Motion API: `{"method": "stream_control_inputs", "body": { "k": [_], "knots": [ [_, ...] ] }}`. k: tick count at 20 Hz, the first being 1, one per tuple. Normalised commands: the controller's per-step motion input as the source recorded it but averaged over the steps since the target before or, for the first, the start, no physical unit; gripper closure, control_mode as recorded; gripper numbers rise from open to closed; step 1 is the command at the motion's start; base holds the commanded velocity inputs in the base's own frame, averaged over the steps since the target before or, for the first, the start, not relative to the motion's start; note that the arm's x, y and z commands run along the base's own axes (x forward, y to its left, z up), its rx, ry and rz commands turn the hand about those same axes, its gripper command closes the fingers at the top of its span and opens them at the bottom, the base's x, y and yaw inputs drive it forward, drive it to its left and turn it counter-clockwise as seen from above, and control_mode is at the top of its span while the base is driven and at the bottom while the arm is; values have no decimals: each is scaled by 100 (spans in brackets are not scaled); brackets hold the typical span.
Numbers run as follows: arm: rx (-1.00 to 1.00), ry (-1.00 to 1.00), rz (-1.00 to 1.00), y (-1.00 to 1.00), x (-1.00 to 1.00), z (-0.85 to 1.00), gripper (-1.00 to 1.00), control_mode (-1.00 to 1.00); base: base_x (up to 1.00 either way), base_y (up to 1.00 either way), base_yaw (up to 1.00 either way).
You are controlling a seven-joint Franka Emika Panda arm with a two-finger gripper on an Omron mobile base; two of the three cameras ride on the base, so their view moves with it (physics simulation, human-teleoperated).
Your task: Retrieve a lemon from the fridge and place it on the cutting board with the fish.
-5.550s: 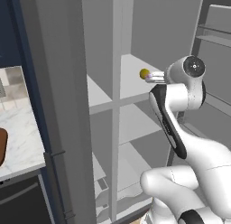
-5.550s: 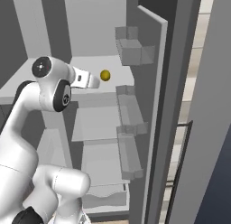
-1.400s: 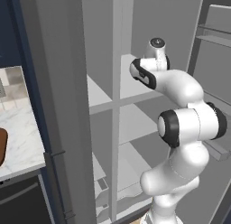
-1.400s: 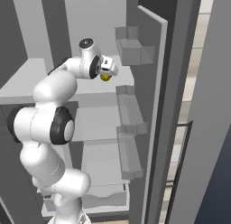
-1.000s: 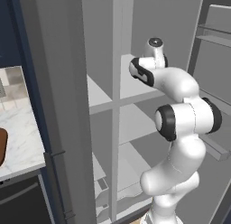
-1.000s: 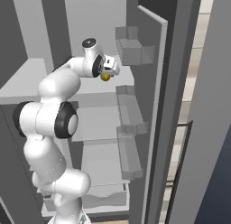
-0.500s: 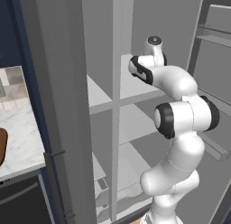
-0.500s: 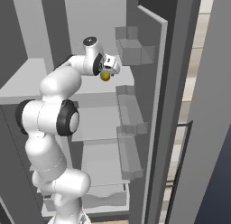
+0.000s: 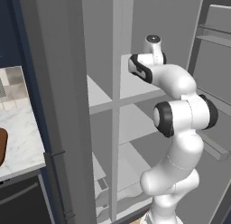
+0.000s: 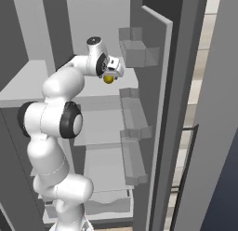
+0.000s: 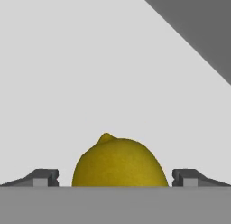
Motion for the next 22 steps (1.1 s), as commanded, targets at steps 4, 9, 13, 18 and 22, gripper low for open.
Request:
{"method": "stream_control_inputs", "body": {
  "k": [4,9,13,18,22],
  "knots": [
    [0,2,0,0,0,-4,100,-100,0,0,0],
    [0,0,0,0,0,-2,100,-100,0,0,0],
    [0,0,1,0,0,-1,100,-100,0,0,0],
    [0,-2,1,0,-3,0,100,-100,0,0,0],
    [0,-15,2,0,-31,3,100,-100,0,0,0]
  ]
}}
